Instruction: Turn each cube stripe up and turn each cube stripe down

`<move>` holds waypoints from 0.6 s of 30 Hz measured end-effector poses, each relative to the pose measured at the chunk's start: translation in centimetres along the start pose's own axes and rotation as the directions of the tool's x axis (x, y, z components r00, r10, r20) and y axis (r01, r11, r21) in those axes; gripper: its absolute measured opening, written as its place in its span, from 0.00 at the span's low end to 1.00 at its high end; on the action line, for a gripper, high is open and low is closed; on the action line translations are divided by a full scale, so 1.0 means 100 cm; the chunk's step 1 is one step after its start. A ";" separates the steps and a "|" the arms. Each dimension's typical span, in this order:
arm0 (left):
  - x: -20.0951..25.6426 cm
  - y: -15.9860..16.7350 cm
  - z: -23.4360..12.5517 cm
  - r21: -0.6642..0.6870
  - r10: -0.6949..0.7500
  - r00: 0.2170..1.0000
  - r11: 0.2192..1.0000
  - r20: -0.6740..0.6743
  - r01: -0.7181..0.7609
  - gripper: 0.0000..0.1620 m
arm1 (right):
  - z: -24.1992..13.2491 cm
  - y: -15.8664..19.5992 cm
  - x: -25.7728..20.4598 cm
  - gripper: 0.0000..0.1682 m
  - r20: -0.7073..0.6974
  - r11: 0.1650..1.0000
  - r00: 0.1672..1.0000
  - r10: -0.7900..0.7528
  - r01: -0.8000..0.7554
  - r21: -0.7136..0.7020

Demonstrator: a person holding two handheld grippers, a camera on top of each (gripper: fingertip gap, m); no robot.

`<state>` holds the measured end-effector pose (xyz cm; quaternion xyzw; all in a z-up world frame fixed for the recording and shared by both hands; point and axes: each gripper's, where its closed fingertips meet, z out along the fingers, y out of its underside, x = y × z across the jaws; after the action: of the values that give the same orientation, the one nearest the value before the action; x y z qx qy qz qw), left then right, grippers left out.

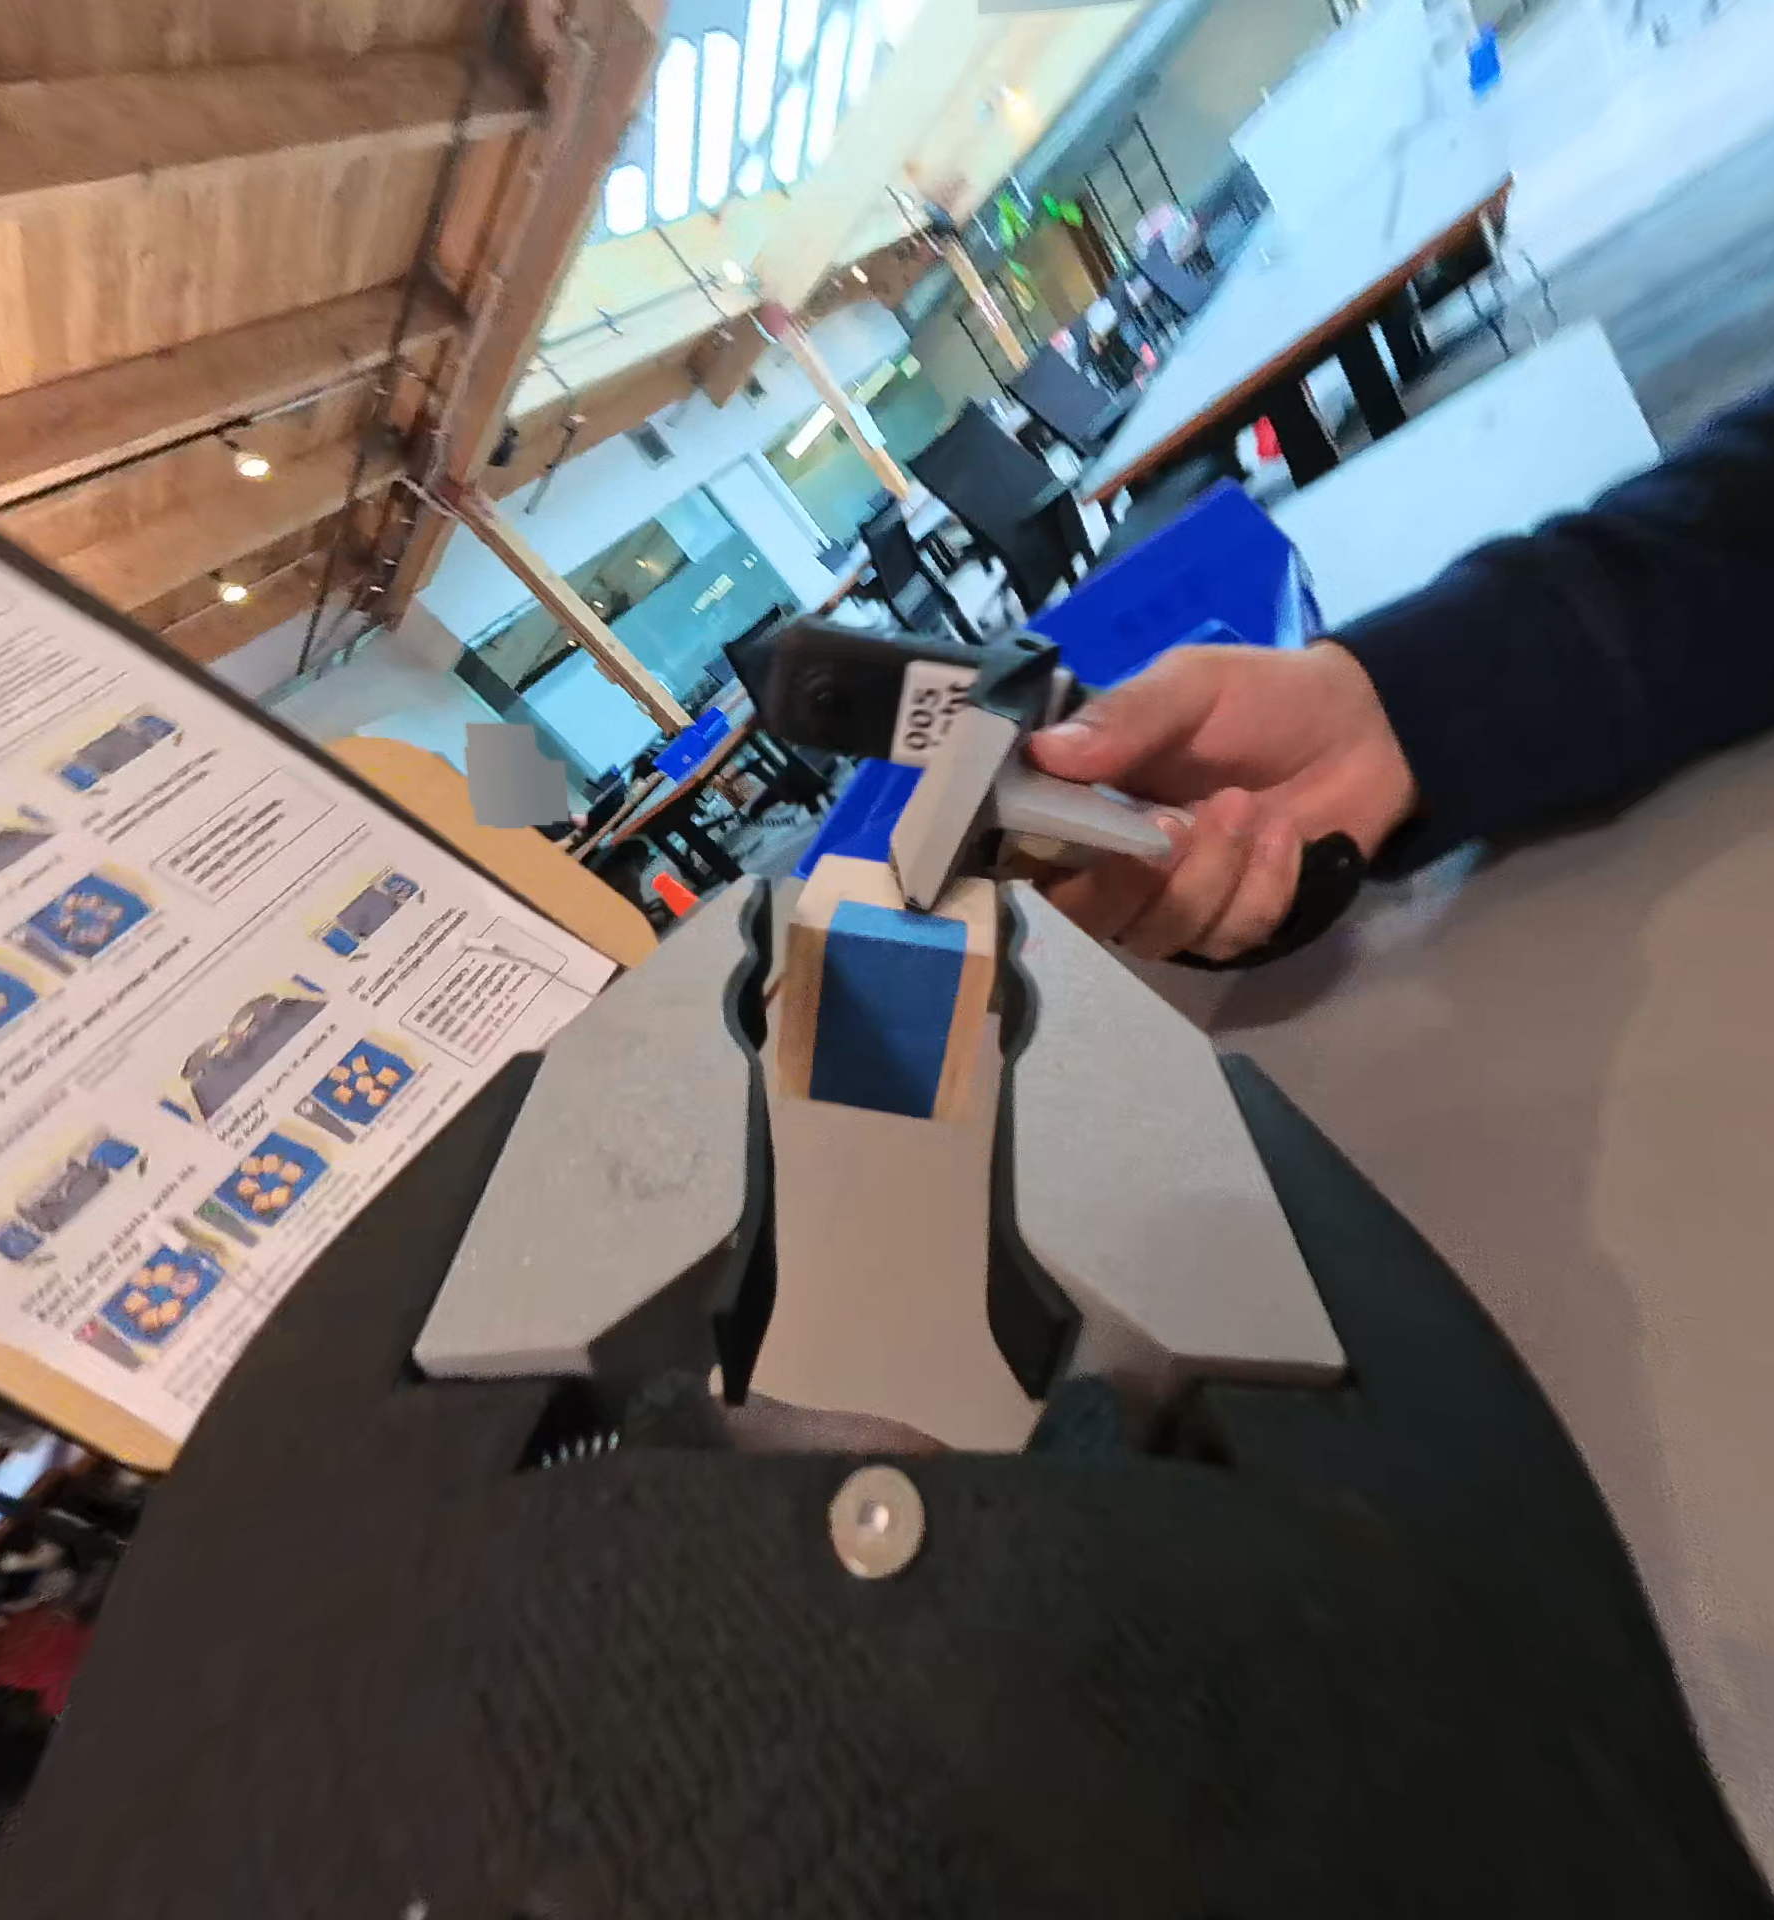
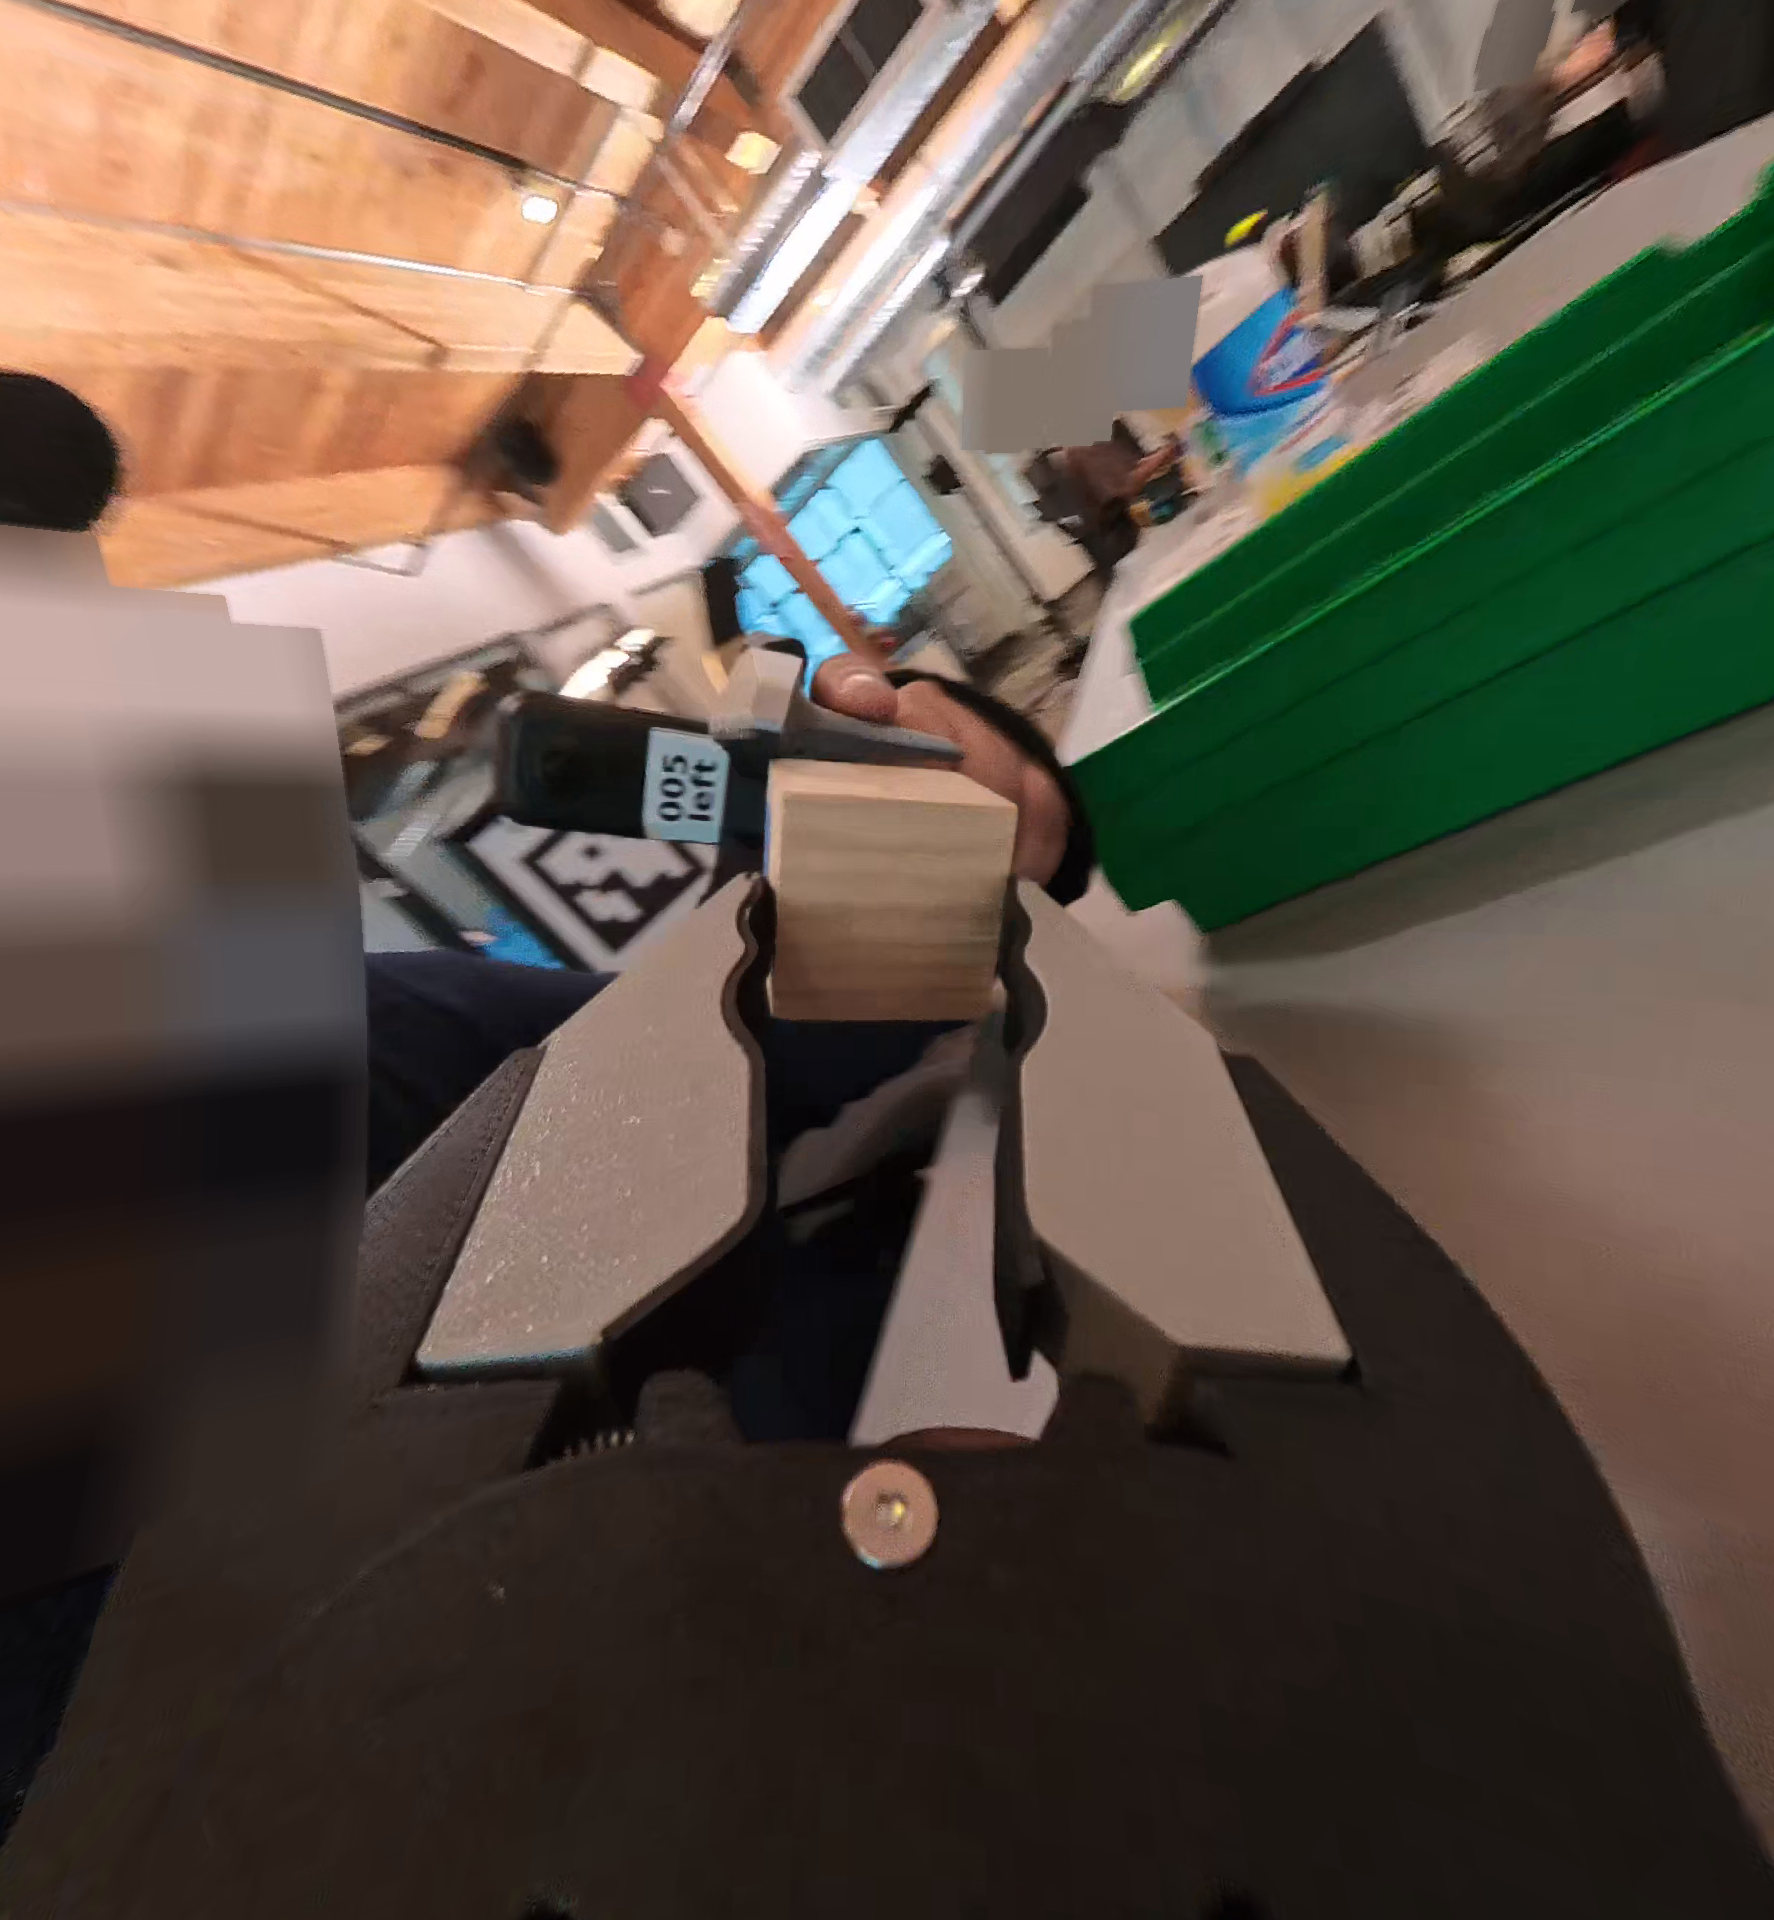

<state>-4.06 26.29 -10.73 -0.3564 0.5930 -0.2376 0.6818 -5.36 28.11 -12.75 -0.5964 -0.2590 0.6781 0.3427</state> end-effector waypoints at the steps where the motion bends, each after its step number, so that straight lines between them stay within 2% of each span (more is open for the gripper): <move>1: -0.006 0.000 -0.004 0.030 -0.047 0.998 0.998 0.031 0.046 0.25 | -0.004 -0.004 0.005 0.25 -0.074 0.998 0.996 -0.055 0.056 0.004; 3: -0.022 0.003 -0.010 0.094 -0.150 0.982 0.986 0.118 0.139 0.25 | -0.014 -0.011 0.016 0.24 -0.236 0.984 0.956 -0.174 0.175 -0.018; 5: -0.029 0.014 -0.014 0.151 -0.228 0.953 0.968 0.198 0.200 0.17 | -0.029 -0.024 0.018 0.25 -0.388 0.949 0.869 -0.306 0.312 -0.049; 7: -0.015 0.035 -0.006 0.092 -0.198 0.958 0.979 0.209 0.182 0.07 | -0.049 -0.044 0.007 0.24 -0.513 0.894 0.754 -0.410 0.443 -0.063; 8: -0.008 0.041 0.000 0.024 -0.141 0.969 0.990 0.202 0.139 0.07 | -0.061 -0.056 -0.002 0.24 -0.570 0.869 0.696 -0.436 0.489 -0.068; 10: 0.001 0.043 0.004 -0.007 -0.103 0.976 0.994 0.193 0.107 0.00 | -0.090 -0.075 -0.015 0.25 -0.674 0.845 0.582 -0.455 0.521 -0.121; 12: 0.011 0.058 0.010 -0.088 -0.144 0.978 0.984 0.150 0.158 0.00 | -0.130 -0.091 -0.017 0.24 -0.770 0.848 0.454 -0.448 0.487 -0.207; 14: 0.011 0.074 0.011 -0.165 -0.140 0.977 0.972 0.162 0.167 0.00 | -0.181 -0.102 -0.007 0.25 -0.851 0.881 0.323 -0.415 0.375 -0.287; 16: 0.007 0.080 0.010 -0.191 -0.132 0.975 0.967 0.181 0.167 0.00 | -0.242 -0.094 0.019 0.25 -0.908 0.920 0.168 -0.384 0.159 -0.359; 18: 0.005 0.082 0.009 -0.200 -0.143 0.972 0.963 0.184 0.180 0.00 | -0.297 -0.076 0.046 0.25 -0.927 0.927 0.040 -0.372 -0.036 -0.374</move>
<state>-3.93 31.22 -17.30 -0.4941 0.5246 -0.1963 0.6650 24.90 34.77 -14.44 -0.9039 -0.1212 -0.0084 0.4102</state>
